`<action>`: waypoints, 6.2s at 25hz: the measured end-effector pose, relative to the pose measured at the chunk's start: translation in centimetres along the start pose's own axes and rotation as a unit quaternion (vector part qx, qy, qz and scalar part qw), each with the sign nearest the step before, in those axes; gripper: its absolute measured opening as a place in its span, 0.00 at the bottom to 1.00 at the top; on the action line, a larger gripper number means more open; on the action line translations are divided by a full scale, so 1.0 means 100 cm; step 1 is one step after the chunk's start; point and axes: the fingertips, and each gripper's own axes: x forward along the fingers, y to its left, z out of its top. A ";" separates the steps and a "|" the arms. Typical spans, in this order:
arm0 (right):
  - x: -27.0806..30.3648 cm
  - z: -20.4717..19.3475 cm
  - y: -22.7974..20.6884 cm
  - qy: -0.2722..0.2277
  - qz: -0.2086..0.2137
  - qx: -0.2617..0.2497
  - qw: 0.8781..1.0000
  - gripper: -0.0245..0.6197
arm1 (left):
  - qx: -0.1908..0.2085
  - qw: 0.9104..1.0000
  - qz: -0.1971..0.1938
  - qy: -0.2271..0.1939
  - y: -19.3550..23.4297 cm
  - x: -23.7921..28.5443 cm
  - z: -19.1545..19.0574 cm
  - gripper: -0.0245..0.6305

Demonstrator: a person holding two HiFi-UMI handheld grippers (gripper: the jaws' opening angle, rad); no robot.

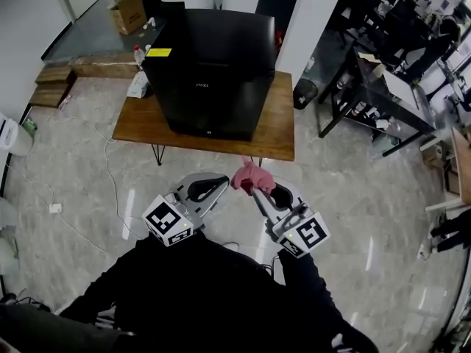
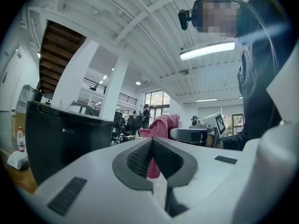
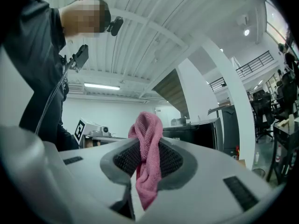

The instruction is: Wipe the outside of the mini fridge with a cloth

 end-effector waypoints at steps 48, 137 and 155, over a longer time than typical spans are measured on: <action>0.495 0.166 -0.224 0.119 0.023 -0.177 0.977 0.19 | 0.104 0.979 0.173 -0.017 0.527 0.045 0.249 0.05; 0.402 0.114 -0.330 0.336 0.016 -0.296 0.894 0.17 | 0.080 0.955 0.283 0.048 0.429 0.119 0.200 0.05; 0.536 -0.006 -0.122 0.406 0.125 -0.274 0.863 0.18 | 0.035 0.956 0.283 0.074 0.506 -0.045 0.144 0.05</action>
